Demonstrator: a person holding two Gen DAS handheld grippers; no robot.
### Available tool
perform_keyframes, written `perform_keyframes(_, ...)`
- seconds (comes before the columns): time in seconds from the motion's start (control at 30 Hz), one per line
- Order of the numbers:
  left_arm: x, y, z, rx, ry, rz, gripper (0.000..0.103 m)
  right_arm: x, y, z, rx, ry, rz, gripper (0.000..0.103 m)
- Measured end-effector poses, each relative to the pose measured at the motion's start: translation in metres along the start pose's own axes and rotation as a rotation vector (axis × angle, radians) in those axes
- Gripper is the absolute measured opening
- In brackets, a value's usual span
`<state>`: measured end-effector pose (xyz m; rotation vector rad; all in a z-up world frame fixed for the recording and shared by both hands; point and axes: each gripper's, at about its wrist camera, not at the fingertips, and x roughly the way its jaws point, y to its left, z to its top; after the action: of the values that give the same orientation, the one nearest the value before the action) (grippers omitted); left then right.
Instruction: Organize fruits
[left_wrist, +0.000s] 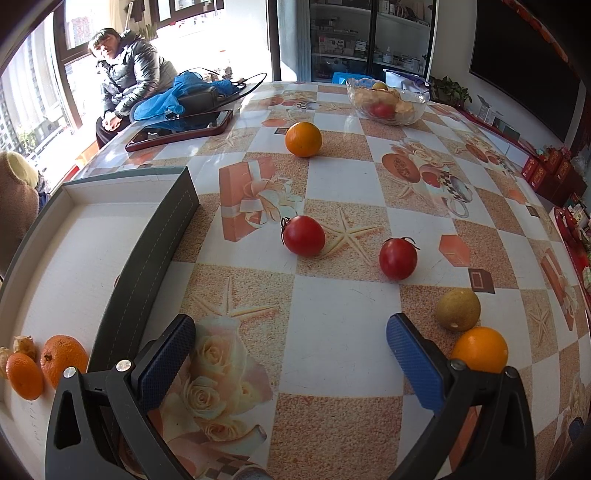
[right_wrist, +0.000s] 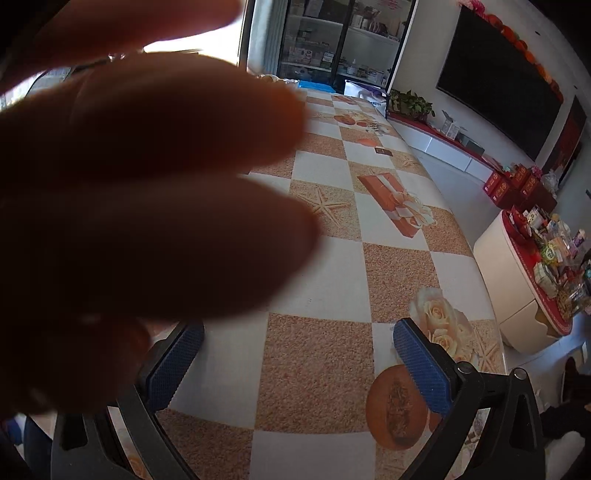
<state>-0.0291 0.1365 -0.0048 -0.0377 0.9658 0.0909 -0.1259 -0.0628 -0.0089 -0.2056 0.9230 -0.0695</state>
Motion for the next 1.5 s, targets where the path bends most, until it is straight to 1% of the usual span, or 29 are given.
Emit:
perform_keyframes(0.6,-0.0001,0.0002,0.0003,-0.001,0.000,-0.001,0.103,0.0058,0.0055,0.0067,-0.008,0.004,0.003,0.103)
perform_keyframes(1.5,-0.0003,0.0006,0.0005,-0.001,0.001,-0.002,0.103,0.0038,0.0058,0.0040,-0.004,0.005,0.003,0.103)
